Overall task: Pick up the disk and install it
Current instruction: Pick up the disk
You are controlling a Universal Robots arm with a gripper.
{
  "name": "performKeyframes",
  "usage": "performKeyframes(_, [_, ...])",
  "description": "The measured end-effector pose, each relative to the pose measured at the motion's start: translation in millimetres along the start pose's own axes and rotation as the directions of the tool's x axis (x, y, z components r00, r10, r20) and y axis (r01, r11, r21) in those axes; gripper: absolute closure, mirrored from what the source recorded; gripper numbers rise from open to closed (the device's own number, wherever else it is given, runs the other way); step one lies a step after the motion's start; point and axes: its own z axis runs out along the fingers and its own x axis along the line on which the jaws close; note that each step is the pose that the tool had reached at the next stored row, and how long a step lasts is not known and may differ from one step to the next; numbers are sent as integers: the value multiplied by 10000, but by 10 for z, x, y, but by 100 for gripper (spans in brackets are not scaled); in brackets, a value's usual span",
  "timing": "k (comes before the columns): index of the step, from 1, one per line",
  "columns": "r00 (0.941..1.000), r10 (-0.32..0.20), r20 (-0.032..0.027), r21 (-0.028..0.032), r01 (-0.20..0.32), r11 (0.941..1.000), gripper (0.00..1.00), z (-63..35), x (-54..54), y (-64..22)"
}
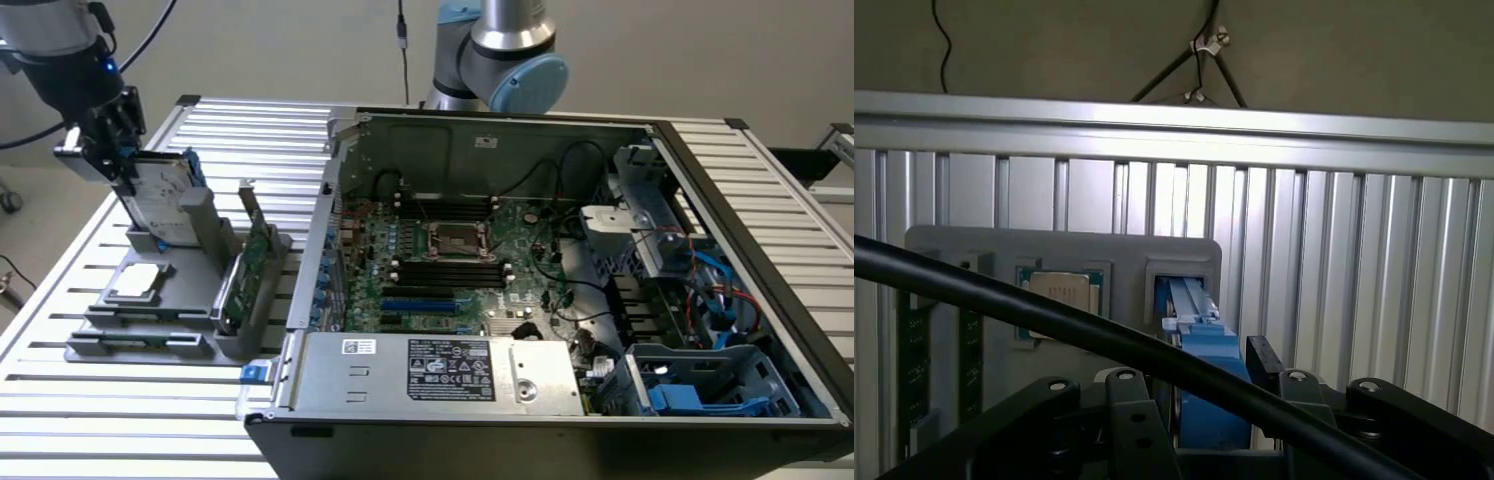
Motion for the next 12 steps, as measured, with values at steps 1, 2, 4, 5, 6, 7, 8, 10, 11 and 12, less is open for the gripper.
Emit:
performKeyframes(1, [10000, 0, 1, 4, 0, 10000, 52, 3, 0, -2])
performKeyframes(2, [10000, 0, 2, 6, 0, 10000, 52, 5, 0, -5])
performKeyframes(4, [10000, -1, 1, 4, 1, 10000, 52, 3, 0, -7])
performKeyframes(5, [10000, 0, 2, 5, 0, 10000, 52, 4, 0, -9])
performKeyframes(6, [10000, 0, 3, 5, 0, 10000, 52, 4, 0, -10])
performKeyframes(7, [10000, 0, 2, 4, 0, 10000, 52, 4, 0, -10])
performKeyframes(8, [10000, 0, 2, 4, 0, 10000, 52, 3, 0, -11])
performKeyframes(10, [10000, 0, 2, 4, 0, 10000, 52, 3, 0, -11])
performKeyframes(11, [10000, 0, 2, 4, 0, 10000, 54, 4, 0, -11])
performKeyframes(12, [10000, 0, 2, 4, 0, 10000, 54, 3, 1, -11])
